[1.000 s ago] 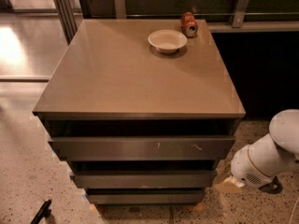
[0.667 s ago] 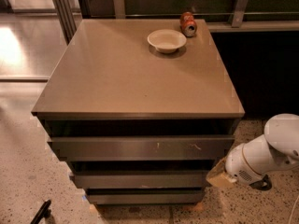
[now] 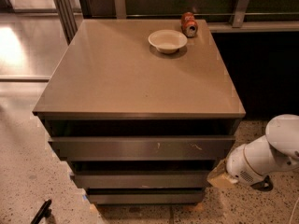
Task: Open middle drawer
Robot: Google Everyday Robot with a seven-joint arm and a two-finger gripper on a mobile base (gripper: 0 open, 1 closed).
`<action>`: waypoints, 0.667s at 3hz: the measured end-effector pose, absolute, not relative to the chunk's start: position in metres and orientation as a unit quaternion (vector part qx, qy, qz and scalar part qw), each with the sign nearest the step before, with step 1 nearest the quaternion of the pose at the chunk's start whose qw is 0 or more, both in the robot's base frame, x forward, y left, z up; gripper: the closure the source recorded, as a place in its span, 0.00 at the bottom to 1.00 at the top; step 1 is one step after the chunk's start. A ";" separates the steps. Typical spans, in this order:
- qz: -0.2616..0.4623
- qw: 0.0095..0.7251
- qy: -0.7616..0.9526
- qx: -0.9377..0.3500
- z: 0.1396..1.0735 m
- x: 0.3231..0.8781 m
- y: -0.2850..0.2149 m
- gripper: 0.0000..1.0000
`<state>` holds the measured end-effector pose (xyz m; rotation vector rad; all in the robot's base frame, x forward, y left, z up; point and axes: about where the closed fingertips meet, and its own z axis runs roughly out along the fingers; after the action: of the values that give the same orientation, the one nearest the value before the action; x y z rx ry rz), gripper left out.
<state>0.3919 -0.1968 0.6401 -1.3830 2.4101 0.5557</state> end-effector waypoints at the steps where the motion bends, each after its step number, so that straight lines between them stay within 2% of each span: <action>1: 0.194 0.153 0.840 -0.482 0.640 0.392 -0.197 0.50; 2: 0.194 0.153 0.840 -0.482 0.640 0.392 -0.197 0.19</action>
Offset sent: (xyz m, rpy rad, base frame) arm 0.0000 0.0000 0.0000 0.0000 0.0000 0.0000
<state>0.3919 -0.1968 0.6401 -1.3831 2.4101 0.5557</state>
